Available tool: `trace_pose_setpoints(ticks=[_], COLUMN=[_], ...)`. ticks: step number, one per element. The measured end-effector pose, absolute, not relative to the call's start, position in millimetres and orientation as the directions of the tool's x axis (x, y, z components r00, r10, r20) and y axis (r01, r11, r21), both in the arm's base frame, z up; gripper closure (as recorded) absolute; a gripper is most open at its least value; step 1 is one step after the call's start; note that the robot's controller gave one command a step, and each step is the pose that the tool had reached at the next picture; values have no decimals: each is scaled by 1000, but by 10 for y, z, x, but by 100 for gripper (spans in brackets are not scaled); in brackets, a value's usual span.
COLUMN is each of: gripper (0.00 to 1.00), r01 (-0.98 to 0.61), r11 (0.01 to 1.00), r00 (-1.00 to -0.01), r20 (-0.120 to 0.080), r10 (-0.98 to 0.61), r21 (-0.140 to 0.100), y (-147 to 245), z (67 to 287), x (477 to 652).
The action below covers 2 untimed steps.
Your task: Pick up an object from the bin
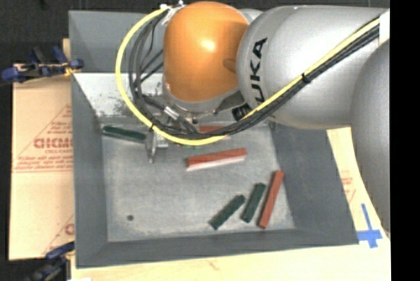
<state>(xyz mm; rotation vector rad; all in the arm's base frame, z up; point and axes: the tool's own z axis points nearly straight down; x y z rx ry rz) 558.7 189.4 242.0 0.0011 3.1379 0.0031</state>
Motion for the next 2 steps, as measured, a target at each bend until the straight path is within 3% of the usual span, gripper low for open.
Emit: trace_pose_setpoints(ticks=[1,2], gripper=[100,100], r01=[1,63], r11=[1000,998], r00=[-1000,-998], r20=[-4,-10], r10=[1,64], r21=[2,4], y=[1894,1947], z=[2420,2149], x=[5587,5644])
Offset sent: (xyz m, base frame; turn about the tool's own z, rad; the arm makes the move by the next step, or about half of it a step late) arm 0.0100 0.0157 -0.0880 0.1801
